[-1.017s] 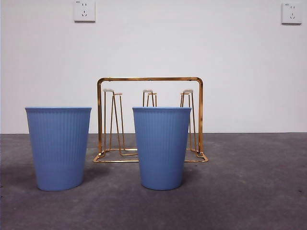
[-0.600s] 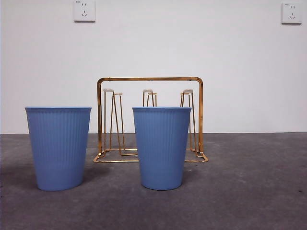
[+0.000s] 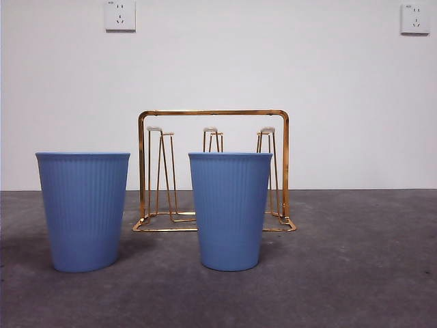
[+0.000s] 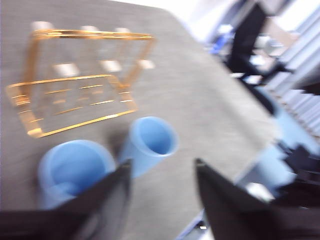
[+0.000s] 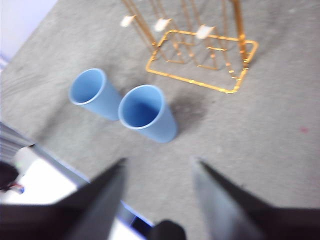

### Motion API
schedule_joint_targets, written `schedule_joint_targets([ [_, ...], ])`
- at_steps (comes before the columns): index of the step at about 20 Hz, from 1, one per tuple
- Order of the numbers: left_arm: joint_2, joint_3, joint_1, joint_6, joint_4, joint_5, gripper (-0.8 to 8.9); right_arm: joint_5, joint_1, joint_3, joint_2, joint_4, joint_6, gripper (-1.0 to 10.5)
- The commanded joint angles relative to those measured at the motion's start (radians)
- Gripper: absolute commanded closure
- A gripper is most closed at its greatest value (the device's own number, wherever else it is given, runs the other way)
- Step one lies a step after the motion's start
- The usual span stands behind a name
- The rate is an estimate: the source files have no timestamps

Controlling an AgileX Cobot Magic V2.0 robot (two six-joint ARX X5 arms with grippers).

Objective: Pick up cup 1,put cup 1 in the cup rack,pick up cup 2,put cup 2 in the cup rack

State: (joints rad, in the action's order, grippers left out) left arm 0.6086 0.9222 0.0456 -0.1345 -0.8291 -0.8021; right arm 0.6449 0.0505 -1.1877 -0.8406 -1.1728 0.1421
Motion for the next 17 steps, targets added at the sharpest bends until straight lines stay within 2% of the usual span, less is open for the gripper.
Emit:
schedule_joint_targets([
  [1,0.008,0.004,0.009,-0.042,0.057,-0.096,1.56,0.056,0.019,-0.005,-0.023,0.008,-0.015,3.8],
  [3,0.023,0.004,0.023,-0.095,0.122,-0.15,1.56,0.085,0.043,-0.005,-0.055,0.035,-0.06,3.8],
  [6,0.045,0.004,0.053,-0.153,0.183,-0.24,1.57,0.061,0.117,-0.007,-0.132,0.106,-0.127,3.8],
  [11,0.063,0.004,0.11,-0.154,0.195,-0.257,1.57,-0.183,0.305,-0.053,-0.328,0.182,-0.208,3.8],
  [17,0.064,0.004,0.136,-0.159,0.195,-0.268,1.57,-0.378,0.458,-0.133,-0.537,0.187,-0.237,3.9],
])
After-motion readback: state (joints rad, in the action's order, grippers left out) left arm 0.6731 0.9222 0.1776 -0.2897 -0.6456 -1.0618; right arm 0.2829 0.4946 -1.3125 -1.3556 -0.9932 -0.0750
